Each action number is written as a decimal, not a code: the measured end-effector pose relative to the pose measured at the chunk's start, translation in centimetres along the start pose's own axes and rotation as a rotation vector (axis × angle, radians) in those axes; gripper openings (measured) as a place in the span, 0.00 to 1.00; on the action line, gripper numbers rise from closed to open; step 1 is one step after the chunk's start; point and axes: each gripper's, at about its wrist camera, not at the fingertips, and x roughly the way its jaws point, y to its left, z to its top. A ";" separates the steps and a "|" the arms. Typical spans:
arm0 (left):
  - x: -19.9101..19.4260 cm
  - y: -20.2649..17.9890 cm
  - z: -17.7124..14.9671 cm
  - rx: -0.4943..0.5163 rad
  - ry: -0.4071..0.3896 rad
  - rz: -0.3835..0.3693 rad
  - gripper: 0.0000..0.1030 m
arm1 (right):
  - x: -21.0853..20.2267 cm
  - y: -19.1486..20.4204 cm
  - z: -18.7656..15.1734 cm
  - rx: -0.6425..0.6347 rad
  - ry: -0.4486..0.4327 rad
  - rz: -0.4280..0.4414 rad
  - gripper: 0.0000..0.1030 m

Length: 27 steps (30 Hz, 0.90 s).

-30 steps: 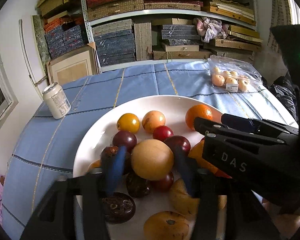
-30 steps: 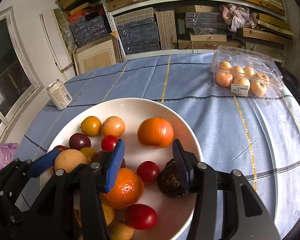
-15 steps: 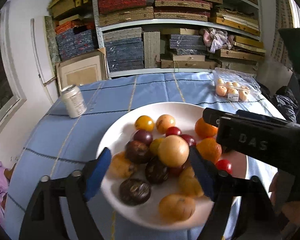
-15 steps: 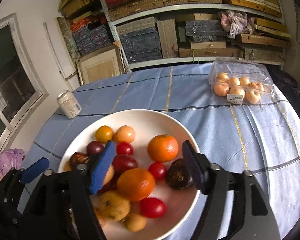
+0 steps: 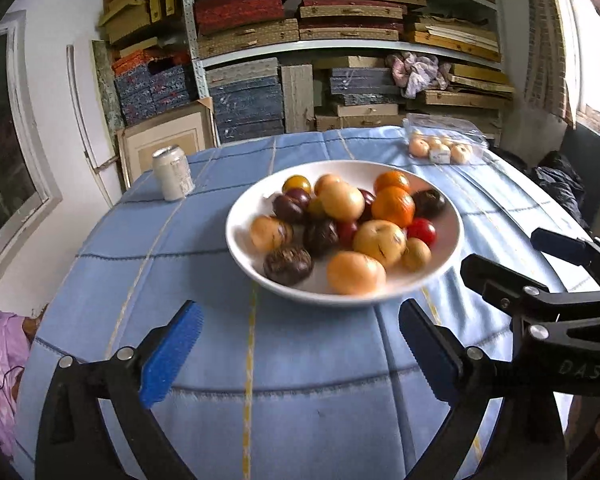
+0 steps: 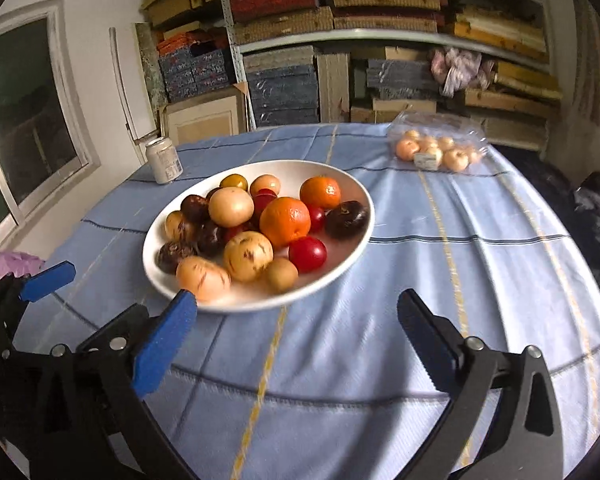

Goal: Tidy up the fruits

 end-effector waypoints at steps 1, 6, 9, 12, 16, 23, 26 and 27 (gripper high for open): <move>-0.2 -0.1 -0.3 0.000 -0.002 -0.004 0.96 | -0.5 0.1 -0.5 -0.002 -0.007 0.004 0.96; -0.4 -0.1 -1.2 -0.015 0.014 -0.040 0.96 | -1.3 0.1 -1.7 0.001 0.004 -0.004 0.96; -0.5 0.1 -1.2 -0.024 0.014 -0.057 0.96 | -1.1 -0.5 -1.3 0.021 0.016 -0.006 0.96; -0.3 0.3 -1.1 -0.038 0.028 -0.059 0.96 | -0.9 -0.8 -1.2 0.027 0.019 -0.008 0.96; -0.1 0.6 -1.2 -0.057 0.057 -0.070 0.96 | -0.6 -0.9 -1.0 0.027 0.026 0.004 0.96; -0.7 0.5 -1.7 -0.067 0.020 -0.098 0.96 | -0.8 -0.8 -0.8 0.018 0.022 0.020 0.96; -0.7 0.4 -1.7 -0.057 0.013 -0.072 0.96 | -0.9 -0.7 -0.8 0.014 0.015 0.015 0.96; -0.7 0.3 -1.7 -0.054 0.010 -0.055 0.96 | -1.0 -0.7 -0.9 0.015 0.012 0.014 0.96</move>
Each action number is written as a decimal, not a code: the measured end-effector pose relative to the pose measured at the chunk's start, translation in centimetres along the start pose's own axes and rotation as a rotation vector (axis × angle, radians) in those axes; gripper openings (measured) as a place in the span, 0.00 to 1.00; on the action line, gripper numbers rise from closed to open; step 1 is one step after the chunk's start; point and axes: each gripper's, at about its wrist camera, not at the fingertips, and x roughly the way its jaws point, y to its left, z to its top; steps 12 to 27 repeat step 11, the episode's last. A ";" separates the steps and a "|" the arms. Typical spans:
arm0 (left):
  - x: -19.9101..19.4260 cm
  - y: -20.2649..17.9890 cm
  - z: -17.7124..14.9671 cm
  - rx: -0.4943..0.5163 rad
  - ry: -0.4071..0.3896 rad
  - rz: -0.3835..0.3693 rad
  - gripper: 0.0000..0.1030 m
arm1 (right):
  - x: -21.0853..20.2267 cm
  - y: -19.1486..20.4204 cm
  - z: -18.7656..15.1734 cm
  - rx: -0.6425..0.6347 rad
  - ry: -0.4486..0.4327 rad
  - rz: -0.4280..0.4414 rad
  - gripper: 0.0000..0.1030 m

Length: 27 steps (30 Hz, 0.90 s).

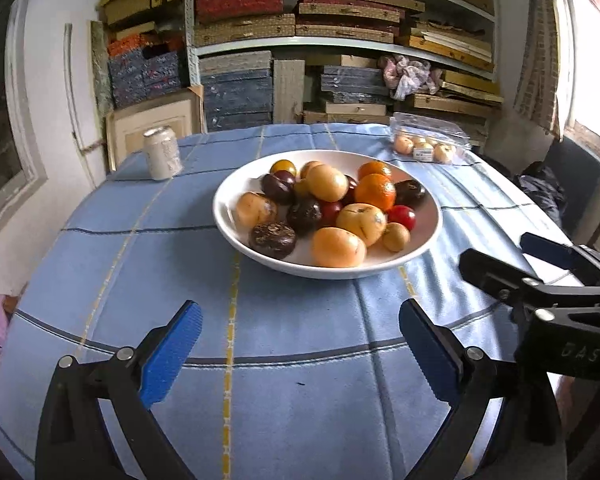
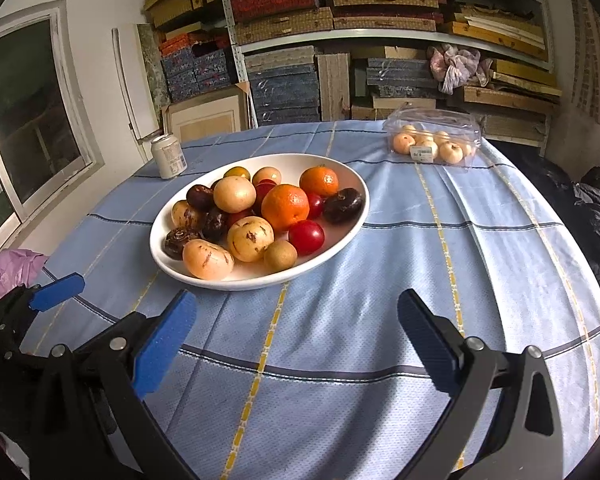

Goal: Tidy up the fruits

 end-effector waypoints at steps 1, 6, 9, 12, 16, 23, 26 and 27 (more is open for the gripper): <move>0.0 0.1 0.1 -0.003 -0.005 0.020 0.96 | -0.2 0.0 0.0 0.002 -0.007 -0.001 0.96; 0.5 0.9 0.3 -0.037 0.003 0.059 0.96 | -0.7 -0.3 0.0 0.020 -0.021 -0.008 0.96; 0.6 1.1 0.4 -0.038 -0.001 0.072 0.96 | -0.6 -0.3 0.1 0.021 -0.018 -0.008 0.96; 0.6 1.2 0.4 -0.042 0.002 0.068 0.96 | -0.6 -0.3 0.1 0.018 -0.012 -0.010 0.96; 0.6 1.2 0.4 -0.042 0.002 0.068 0.96 | -0.6 -0.3 0.1 0.018 -0.012 -0.010 0.96; 0.6 1.2 0.4 -0.042 0.002 0.068 0.96 | -0.6 -0.3 0.1 0.018 -0.012 -0.010 0.96; 0.6 1.2 0.4 -0.042 0.002 0.068 0.96 | -0.6 -0.3 0.1 0.018 -0.012 -0.010 0.96; 0.6 1.2 0.4 -0.042 0.002 0.068 0.96 | -0.6 -0.3 0.1 0.018 -0.012 -0.010 0.96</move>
